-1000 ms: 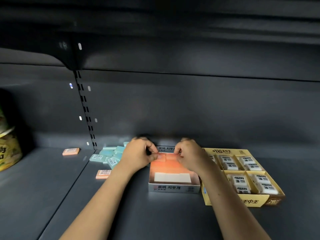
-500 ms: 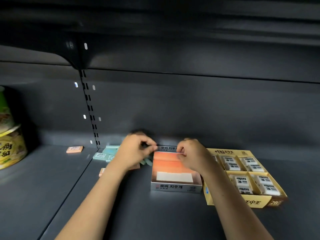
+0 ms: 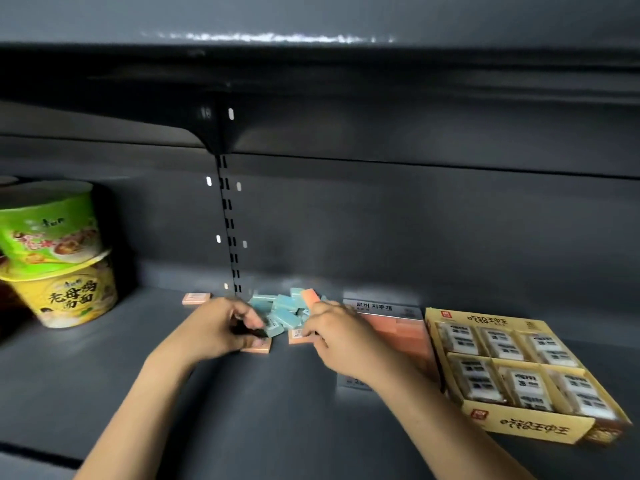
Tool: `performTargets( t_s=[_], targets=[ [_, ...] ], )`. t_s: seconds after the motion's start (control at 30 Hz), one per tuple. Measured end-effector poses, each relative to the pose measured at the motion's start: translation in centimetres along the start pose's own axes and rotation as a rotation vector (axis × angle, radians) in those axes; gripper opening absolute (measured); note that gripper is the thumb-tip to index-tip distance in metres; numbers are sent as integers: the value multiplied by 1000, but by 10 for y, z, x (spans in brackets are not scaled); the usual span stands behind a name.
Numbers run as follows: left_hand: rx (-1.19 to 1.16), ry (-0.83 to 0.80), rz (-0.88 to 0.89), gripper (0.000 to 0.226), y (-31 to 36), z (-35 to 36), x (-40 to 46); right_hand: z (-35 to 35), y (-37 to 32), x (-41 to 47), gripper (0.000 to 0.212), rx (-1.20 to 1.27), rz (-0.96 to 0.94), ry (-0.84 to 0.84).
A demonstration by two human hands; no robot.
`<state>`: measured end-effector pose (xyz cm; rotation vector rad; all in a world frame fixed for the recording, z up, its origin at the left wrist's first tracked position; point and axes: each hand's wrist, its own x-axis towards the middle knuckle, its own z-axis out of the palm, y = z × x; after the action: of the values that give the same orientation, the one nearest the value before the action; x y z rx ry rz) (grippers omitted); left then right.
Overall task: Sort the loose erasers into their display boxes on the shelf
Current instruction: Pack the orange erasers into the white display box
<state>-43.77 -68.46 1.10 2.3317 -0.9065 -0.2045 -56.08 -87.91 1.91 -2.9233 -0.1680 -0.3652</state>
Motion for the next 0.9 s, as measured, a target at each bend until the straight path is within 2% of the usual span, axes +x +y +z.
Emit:
performTargets(
  t_s=[0.1, 0.23, 0.5, 0.6, 0.73, 0.9],
  targets=[
    [-5, -47, -11, 23, -11, 8, 0, 10, -3, 8, 33, -106, 17, -34],
    [28, -10, -10, 27, -14, 13, -2, 16, 1, 15, 32, -202, 53, -53],
    [-79, 24, 54, 13, -20, 16, -5, 22, -3, 27, 25, -265, 45, -61],
    [-166, 29, 60, 4, -23, 16, -7, 21, -6, 28, 23, -232, 37, -75],
    [-154, 30, 35, 10, -26, 16, -4, 12, -8, 22, 18, -123, 17, -127],
    [-187, 18, 100, 16, -12, 11, 4, -14, 11, 8, 13, 142, 84, -41]
  ],
)
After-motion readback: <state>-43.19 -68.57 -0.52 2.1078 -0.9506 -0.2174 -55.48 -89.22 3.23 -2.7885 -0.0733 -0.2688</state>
